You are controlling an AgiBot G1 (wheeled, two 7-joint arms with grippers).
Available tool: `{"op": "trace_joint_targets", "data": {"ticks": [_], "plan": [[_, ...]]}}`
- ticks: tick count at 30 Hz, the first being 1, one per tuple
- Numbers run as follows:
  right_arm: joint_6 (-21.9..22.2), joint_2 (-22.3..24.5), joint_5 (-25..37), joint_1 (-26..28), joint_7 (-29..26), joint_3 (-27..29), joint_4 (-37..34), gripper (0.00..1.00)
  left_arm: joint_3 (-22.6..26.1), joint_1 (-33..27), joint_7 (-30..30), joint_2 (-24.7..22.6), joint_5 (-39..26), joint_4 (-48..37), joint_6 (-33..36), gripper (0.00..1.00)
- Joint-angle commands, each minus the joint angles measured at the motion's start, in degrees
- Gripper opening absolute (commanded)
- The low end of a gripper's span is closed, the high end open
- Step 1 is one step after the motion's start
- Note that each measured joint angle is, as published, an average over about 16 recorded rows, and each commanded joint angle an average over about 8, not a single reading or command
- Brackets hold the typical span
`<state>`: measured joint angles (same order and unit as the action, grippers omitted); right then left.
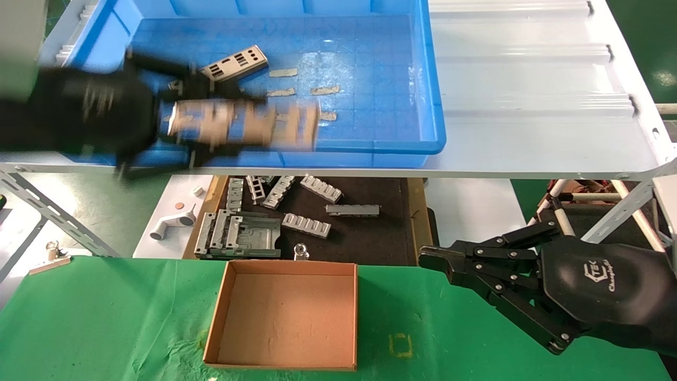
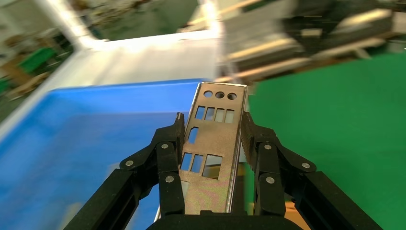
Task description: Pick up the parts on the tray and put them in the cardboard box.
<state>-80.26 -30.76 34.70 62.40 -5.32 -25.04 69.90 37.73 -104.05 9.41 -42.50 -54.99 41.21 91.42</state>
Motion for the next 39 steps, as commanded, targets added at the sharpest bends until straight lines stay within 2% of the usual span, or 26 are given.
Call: {"op": "trace_joint_targets", "data": {"ticks": [1,6,11,18,26,28,34,35,36,39], "plan": [[0.00,0.00,0.00,0.00,0.00,0.00,0.00,0.00,2.53,2.21,-1.85,3.07,4.39,7.32,0.03,0.00],[0.00,0.00,0.00,0.00,0.00,0.00,0.00,0.00,6.74,7.84,-0.88,6.03,4.10,14.41,-3.38,0.00],[0.00,0.00,0.00,0.00,0.00,0.00,0.00,0.00,9.12,16.94,0.87,6.35,1.30,20.40,-11.64,0.00],[0.00,0.00,0.00,0.00,0.00,0.00,0.00,0.00,11.92,27.61,0.78,4.35,-3.36,26.35,-25.84,0.00],[0.00,0.00,0.00,0.00,0.00,0.00,0.00,0.00,14.92,32.28,-3.43,1.19,-9.44,26.96,-36.59,0.00],[0.00,0.00,0.00,0.00,0.00,0.00,0.00,0.00,15.29,32.72,-4.44,0.51,-10.09,26.54,-37.99,0.10],[0.00,0.00,0.00,0.00,0.00,0.00,0.00,0.00,16.12,33.16,-6.57,-1.03,-10.72,24.87,-39.18,0.85],[0.00,0.00,0.00,0.00,0.00,0.00,0.00,0.00,16.27,33.14,-6.75,-1.22,-10.83,24.58,-39.12,0.94],[0.00,0.00,0.00,0.00,0.00,0.00,0.00,0.00,16.40,33.12,-6.93,-1.38,-10.90,24.31,-39.00,1.00],[0.00,0.00,0.00,0.00,0.00,0.00,0.00,0.00,16.71,33.05,-7.08,-1.78,-11.17,23.61,-38.74,1.00]]}}
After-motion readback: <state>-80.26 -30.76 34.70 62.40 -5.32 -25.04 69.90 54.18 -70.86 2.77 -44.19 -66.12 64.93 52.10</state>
